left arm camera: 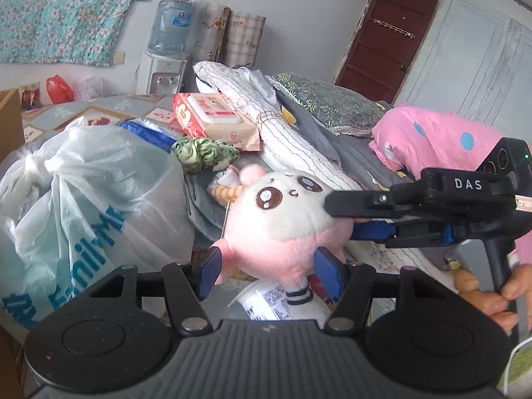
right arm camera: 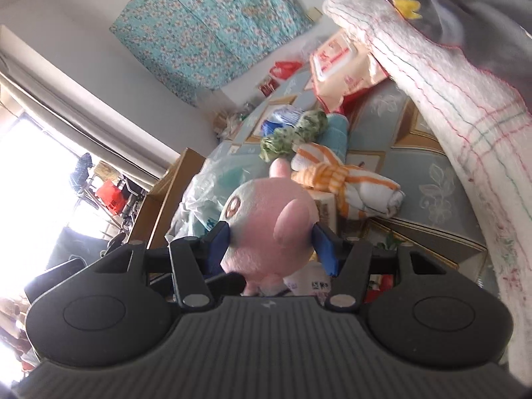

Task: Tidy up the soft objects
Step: 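Lift the plush doll out of the pile with the right gripper, then carry the plush doll over the cardboard box with the right gripper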

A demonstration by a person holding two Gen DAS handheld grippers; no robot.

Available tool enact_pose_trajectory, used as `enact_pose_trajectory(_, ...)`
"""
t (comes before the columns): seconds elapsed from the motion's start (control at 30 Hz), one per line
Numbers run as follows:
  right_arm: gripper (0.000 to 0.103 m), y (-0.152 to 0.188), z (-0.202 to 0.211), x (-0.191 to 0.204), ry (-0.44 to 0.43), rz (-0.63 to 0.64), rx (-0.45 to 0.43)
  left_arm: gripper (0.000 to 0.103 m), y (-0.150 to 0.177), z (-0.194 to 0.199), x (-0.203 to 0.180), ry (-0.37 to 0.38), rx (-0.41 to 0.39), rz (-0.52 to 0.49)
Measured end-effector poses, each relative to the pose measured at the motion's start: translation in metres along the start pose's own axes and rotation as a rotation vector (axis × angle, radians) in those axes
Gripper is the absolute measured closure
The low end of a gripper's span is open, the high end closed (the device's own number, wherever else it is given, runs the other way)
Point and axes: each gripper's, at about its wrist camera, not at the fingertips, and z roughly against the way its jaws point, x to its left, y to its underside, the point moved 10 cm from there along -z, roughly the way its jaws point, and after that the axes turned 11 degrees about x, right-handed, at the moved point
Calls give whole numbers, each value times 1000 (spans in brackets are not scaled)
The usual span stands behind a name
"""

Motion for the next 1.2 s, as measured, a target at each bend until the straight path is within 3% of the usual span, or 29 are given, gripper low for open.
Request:
enact_pose_trajectory(0.23, 47, -4, -1, -9, -37, -55, 42, 39, -2, -6, 3, -2, 20, 1)
enact_pose_trajectory(0.37, 35, -16, 10, -12, -21, -61, 27, 39, -3, -6, 5, -5, 28, 6)
enact_pose_trajectory(0.53, 30, -38, 7, -10, -18, -47, 26, 38, -2, -6, 5, -14, 34, 9)
enact_pose_trajectory(0.7, 30, -53, -28, -8, -9, -27, 112, 38, 0, -9, 5, -25, 49, 15)
enact_pose_trajectory(0.83, 30, -45, -50, 4, 7, 36, 194, 38, 3, -15, 7, -47, 71, 16)
enact_pose_trajectory(1.2, 39, -32, -31, 31, 67, 176, 119, 40, 4, -8, -3, -10, 51, 12)
